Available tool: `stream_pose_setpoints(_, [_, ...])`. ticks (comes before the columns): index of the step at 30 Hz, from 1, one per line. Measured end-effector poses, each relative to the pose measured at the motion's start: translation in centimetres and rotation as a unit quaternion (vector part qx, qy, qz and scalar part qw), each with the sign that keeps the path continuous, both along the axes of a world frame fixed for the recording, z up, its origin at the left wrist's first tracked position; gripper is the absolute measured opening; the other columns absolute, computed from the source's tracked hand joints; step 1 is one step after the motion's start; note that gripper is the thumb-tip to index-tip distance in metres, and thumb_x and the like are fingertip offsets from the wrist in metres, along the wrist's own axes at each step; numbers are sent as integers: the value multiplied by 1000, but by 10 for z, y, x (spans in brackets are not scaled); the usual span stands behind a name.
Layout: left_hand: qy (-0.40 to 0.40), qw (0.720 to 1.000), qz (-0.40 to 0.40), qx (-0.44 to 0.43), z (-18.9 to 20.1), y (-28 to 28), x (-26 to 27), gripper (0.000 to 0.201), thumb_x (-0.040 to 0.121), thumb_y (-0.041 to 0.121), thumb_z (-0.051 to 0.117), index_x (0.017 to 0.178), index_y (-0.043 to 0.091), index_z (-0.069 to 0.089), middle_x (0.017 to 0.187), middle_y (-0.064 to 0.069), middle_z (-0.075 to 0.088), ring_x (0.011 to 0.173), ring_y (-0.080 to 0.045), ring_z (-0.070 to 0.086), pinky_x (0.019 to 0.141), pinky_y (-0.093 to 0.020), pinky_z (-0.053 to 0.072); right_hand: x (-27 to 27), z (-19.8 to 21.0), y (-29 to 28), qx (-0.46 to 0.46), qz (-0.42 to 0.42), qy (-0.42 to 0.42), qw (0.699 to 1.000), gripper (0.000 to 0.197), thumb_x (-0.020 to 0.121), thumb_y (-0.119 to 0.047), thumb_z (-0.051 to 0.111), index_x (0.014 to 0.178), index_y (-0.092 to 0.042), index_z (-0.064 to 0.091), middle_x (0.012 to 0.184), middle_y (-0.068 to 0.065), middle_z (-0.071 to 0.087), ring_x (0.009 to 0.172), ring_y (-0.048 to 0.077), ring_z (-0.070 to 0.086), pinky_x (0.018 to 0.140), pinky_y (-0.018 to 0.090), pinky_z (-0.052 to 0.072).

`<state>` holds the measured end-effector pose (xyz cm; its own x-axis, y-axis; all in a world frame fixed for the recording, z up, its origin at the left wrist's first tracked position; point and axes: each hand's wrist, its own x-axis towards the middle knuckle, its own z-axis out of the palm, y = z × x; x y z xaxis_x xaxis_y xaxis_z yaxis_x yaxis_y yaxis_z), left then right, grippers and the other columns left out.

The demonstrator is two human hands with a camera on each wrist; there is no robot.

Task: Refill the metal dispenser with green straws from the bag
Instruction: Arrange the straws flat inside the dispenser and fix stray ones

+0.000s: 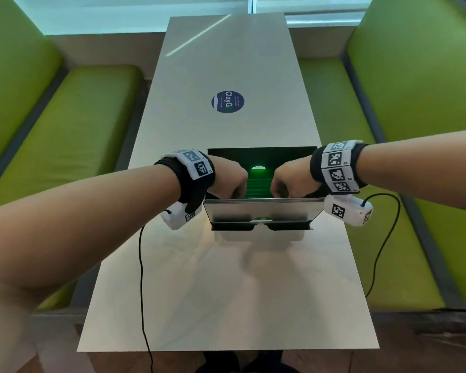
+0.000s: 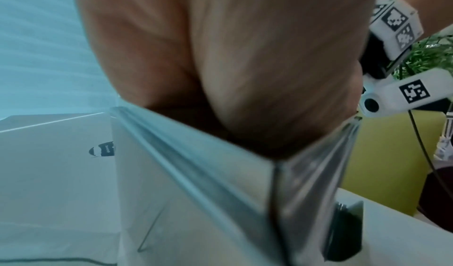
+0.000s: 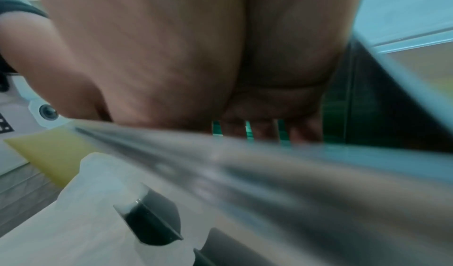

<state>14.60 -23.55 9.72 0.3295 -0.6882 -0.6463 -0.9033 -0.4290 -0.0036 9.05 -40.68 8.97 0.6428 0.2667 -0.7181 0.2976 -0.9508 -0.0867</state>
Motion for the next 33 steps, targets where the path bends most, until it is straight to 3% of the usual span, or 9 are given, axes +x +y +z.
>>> stream_pose_setpoints(5, [-16,1000,-6,23,-5,-3,0,28,85,-1,47,79,19,66,68,5,56,72,-25,55,63,-31,43,1,0,4,-6,11,-24,1000,16,86,-9,56,88,-23,63,69,-11,54,72,18,51,53,16,38])
stream_pose_setpoints(8, [-26,1000,6,-1,-5,-1,0,27,86,1,49,82,20,68,69,8,55,74,-22,54,65,-28,40,2,1,-1,12,-25,-26,999,15,84,-10,58,79,-23,64,72,-7,63,73,24,63,62,27,53])
stream_pose_setpoints(10, [-35,999,15,-35,-6,1,3,20,87,7,56,91,20,71,81,7,58,80,-20,56,68,-27,42,4,4,-4,30,-58,-47,997,7,81,-17,68,81,-24,67,82,0,71,76,26,69,67,35,58])
stream_pose_setpoints(13, [-53,994,51,-82,-12,3,9,18,85,30,72,99,21,66,97,4,53,90,-20,55,75,-32,46,4,5,-8,33,-55,-100,993,18,76,-29,79,88,-22,68,83,-3,67,72,16,59,61,27,48])
stream_pose_setpoints(16, [-33,995,46,-85,-11,3,8,8,87,21,66,94,23,67,90,8,59,91,-21,61,71,-29,41,6,3,-10,37,-65,-41,996,3,80,-24,74,81,-25,70,78,0,74,62,15,64,66,33,59])
stream_pose_setpoints(19, [-30,999,29,-33,-14,3,4,27,93,12,51,105,25,72,91,8,58,88,-20,57,69,-26,38,4,1,-5,12,-49,-18,999,8,86,-22,67,91,-24,74,86,-3,73,75,17,65,77,32,57])
stream_pose_setpoints(22, [-57,997,36,-37,-16,1,6,19,96,27,57,105,20,73,90,5,59,87,-21,56,70,-27,39,5,3,-3,1,-47,-71,996,12,87,-28,69,95,-21,74,78,-10,64,76,13,58,68,26,50])
stream_pose_setpoints(25, [-71,994,60,-57,-13,2,10,24,94,38,60,97,17,71,87,1,64,90,-26,64,69,-31,44,7,7,-8,-13,-64,-82,994,17,85,-34,72,95,-20,73,83,-7,67,81,15,59,72,27,46])
stream_pose_setpoints(33, [-86,994,55,-32,-13,4,16,33,96,41,57,100,12,73,96,-7,71,92,-29,66,71,-35,50,10,14,-11,1,-89,-128,988,18,89,-33,67,98,-19,76,94,-2,73,89,19,65,80,30,52])
